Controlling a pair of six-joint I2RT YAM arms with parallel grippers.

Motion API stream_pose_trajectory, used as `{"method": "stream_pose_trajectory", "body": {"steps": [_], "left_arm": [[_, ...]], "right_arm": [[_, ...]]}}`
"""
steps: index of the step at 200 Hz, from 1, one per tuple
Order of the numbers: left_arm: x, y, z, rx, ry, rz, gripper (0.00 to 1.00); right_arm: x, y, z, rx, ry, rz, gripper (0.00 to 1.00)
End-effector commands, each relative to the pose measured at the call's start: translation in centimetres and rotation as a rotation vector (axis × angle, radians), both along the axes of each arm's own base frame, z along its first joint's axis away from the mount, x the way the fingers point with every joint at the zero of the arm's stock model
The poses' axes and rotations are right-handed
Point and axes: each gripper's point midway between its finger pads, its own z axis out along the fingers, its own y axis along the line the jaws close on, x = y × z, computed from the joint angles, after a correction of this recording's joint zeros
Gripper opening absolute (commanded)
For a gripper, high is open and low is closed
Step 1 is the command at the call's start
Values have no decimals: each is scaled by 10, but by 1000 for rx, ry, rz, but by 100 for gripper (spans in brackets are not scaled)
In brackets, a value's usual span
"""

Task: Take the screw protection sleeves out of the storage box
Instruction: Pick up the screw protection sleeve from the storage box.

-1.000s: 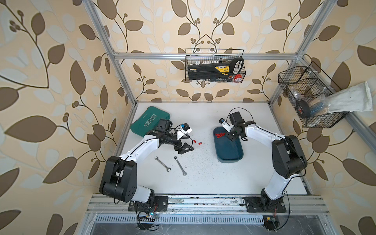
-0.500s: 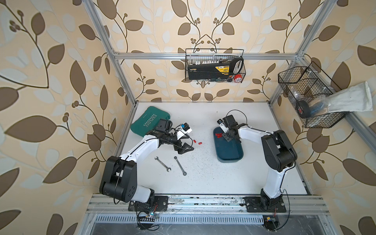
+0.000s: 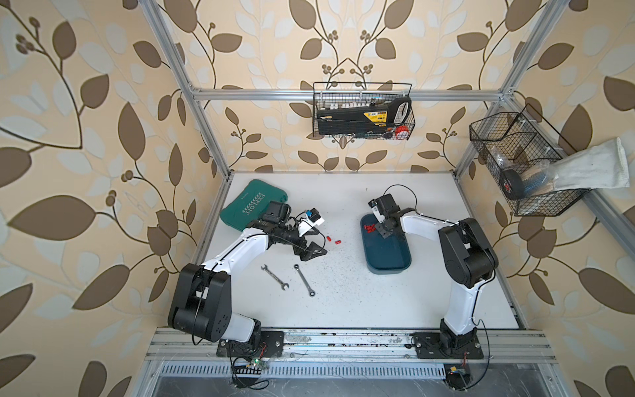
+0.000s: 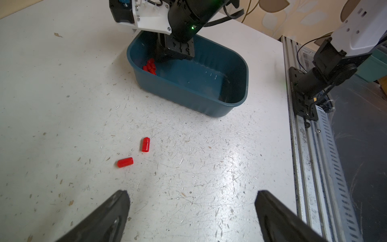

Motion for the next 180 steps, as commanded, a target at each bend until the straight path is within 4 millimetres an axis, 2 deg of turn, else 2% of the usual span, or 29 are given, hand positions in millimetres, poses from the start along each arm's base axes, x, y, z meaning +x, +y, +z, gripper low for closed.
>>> {"method": "stream_pose_trajectory", "body": {"steps": [1, 33, 72, 136, 180], "left_arm": [[-5, 0, 9, -9, -36, -20, 99], [-4, 1, 8, -5, -40, -21, 99], [-4, 1, 9, -3, -47, -21, 99], [-5, 4, 11, 10, -69, -20, 99], [-5, 7, 14, 6, -67, -17, 99]], "right_arm": [[-8, -5, -25, -6, 72, -25, 28], [-9, -4, -27, 4, 80, -28, 13], [-4, -4, -9, 46, 50, -19, 0], [-10, 0, 37, 233, 29, 71, 0], [-35, 16, 65, 409, 80, 207, 0]]}}
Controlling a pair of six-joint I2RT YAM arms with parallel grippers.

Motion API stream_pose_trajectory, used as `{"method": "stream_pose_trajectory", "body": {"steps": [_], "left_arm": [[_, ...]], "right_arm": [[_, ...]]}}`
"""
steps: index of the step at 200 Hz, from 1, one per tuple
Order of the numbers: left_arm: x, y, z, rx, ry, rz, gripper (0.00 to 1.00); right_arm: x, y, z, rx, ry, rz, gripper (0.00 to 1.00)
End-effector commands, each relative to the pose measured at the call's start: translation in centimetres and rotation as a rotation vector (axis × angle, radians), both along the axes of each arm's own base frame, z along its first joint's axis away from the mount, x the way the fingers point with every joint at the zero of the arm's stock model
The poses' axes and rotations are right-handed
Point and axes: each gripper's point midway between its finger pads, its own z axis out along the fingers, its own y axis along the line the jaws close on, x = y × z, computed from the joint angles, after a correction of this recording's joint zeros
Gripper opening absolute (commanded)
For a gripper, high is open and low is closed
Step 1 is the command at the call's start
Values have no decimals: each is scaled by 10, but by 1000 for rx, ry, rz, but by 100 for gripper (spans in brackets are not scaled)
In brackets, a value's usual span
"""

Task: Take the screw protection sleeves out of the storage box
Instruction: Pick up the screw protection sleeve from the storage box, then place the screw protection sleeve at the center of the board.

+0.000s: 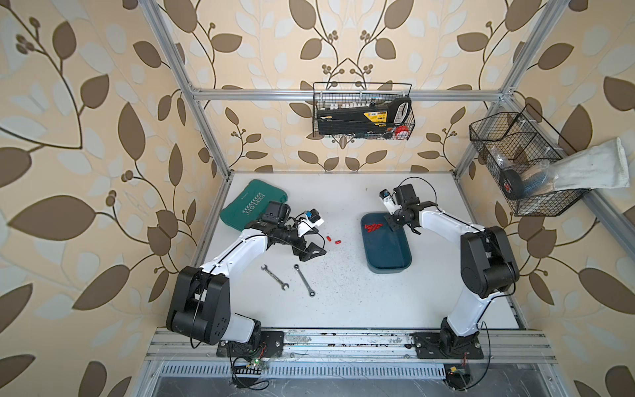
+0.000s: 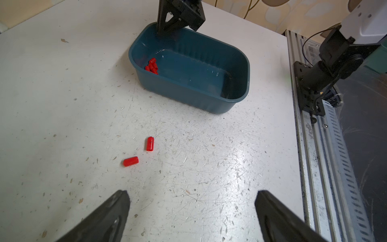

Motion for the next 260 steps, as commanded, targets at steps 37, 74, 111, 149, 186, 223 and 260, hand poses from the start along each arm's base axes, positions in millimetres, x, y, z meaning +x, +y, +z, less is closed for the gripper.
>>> {"method": "stream_pose_trajectory", "body": {"steps": [37, 74, 111, 149, 186, 223, 260], "left_arm": [[-3, 11, 19, -41, -6, 5, 99], [11, 32, 26, -57, -6, 75, 99], [22, 48, 30, -62, -12, 141, 99], [25, 53, 31, -56, -16, 159, 99], [25, 54, 32, -55, -15, 163, 99], [24, 55, 35, -57, -19, 164, 99], [24, 55, 36, -56, -22, 164, 99]], "right_arm": [[-74, 72, 55, 393, 131, 392, 0], [-93, 116, 79, 489, 183, 525, 0], [-78, 155, 58, 405, 195, 549, 0], [-57, 191, 20, 301, 205, 536, 0], [-39, 212, -19, 212, 220, 504, 0], [-28, 222, -45, 163, 242, 472, 0], [-27, 225, -60, 138, 274, 473, 6]]}}
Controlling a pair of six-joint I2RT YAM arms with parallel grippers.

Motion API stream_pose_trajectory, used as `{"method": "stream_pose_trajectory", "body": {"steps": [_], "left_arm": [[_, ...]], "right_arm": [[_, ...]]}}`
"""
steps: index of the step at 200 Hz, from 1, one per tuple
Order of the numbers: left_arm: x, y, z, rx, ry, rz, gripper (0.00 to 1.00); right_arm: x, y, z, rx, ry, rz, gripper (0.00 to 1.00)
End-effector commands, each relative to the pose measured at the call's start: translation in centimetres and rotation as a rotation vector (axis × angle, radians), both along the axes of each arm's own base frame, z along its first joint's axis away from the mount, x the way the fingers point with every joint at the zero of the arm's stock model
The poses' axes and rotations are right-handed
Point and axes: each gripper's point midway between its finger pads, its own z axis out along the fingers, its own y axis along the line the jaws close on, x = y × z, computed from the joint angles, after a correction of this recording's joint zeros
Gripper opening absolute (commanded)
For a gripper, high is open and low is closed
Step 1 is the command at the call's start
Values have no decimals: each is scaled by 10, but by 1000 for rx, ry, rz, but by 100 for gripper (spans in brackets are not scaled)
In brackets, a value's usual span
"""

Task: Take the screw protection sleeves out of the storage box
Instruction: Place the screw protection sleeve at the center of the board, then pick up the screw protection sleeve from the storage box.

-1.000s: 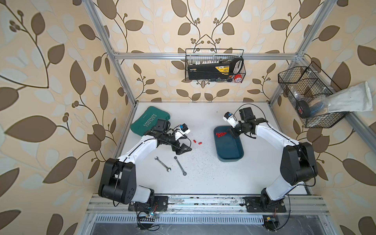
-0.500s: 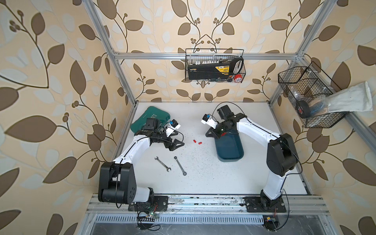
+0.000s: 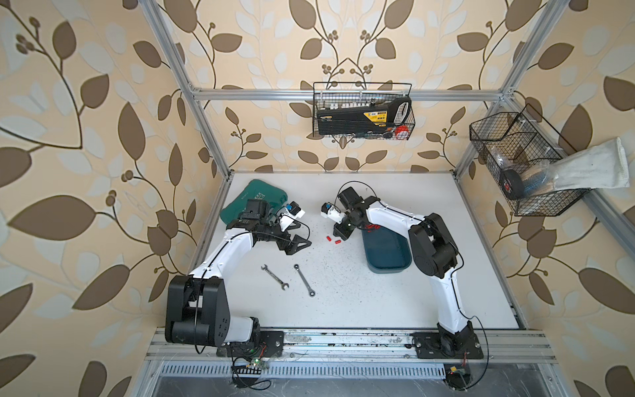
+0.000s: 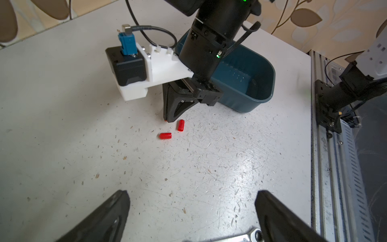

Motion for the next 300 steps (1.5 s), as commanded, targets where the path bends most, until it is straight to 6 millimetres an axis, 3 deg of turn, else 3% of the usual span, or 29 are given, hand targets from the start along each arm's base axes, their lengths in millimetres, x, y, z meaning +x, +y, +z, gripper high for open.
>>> {"method": "stream_pose_trajectory", "body": {"steps": [1, 33, 80, 127, 161, 193, 211, 245, 273, 300], "left_arm": [[0, -1, 25, -34, -49, -11, 99], [0, -1, 26, -32, -54, -12, 99], [-1, -1, 27, -34, -58, -15, 99], [-2, -4, 30, -63, -49, -20, 99], [1, -12, 33, -110, -40, -24, 99], [3, -40, 19, -49, -51, -95, 99], [9, -59, 5, -2, -36, -126, 99], [10, -100, -4, 1, -30, -170, 99], [17, -121, -16, 11, -4, -135, 99], [24, -130, -23, -4, 60, -68, 99]], "right_arm": [[1, 0, -9, -38, 15, -17, 6], [0, -1, -11, -45, 28, -12, 10], [-2, -3, 4, -44, 21, 7, 30], [-3, -16, 57, 5, -42, 30, 38], [-20, -43, 97, 42, -96, 82, 42], [-33, -90, 115, 17, -177, 69, 44], [-33, -124, 112, -28, -203, 21, 45], [-28, -173, 93, -92, -260, -14, 45], [-15, -194, 73, -124, -268, -14, 44], [1, -202, 51, -199, -295, 26, 43]]}}
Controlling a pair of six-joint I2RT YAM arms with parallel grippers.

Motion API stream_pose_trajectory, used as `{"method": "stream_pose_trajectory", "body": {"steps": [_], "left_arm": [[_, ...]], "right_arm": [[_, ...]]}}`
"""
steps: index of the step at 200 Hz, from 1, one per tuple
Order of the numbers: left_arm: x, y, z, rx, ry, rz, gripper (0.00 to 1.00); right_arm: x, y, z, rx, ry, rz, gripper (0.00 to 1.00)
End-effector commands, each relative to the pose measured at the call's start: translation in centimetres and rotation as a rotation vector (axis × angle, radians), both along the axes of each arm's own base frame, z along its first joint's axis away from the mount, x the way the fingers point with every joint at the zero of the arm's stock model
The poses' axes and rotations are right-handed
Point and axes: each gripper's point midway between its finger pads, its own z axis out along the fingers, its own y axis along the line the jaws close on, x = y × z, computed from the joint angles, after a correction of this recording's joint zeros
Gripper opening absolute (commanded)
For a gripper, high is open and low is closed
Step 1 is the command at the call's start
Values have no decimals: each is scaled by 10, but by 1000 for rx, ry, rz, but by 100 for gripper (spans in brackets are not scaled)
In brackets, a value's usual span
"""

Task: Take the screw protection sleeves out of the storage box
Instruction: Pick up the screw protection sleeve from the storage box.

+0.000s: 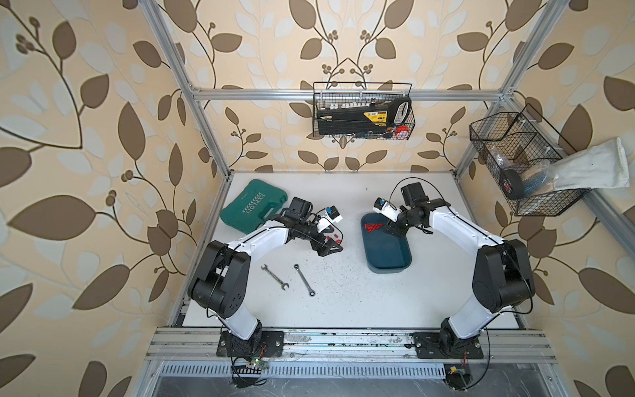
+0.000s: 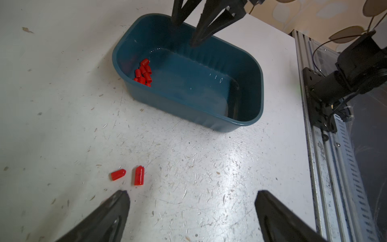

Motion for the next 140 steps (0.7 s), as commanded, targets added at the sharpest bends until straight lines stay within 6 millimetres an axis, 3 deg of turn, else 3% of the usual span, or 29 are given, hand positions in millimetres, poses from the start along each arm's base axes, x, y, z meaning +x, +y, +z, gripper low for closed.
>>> {"method": "stream_pose_trajectory", "body": {"steps": [1, 50, 98, 140], "left_arm": [[25, -11, 15, -39, -2, 101, 99], [36, -17, 1, -18, 72, 174, 99], [36, -17, 2, -30, 68, 186, 99], [34, -16, 5, -25, 60, 166, 99]], "right_arm": [[19, -4, -18, -74, -55, 58, 42], [50, -3, -43, -107, -72, 39, 39], [56, -3, -66, -141, -57, 62, 35], [63, -3, -74, -159, -71, 85, 30]]}}
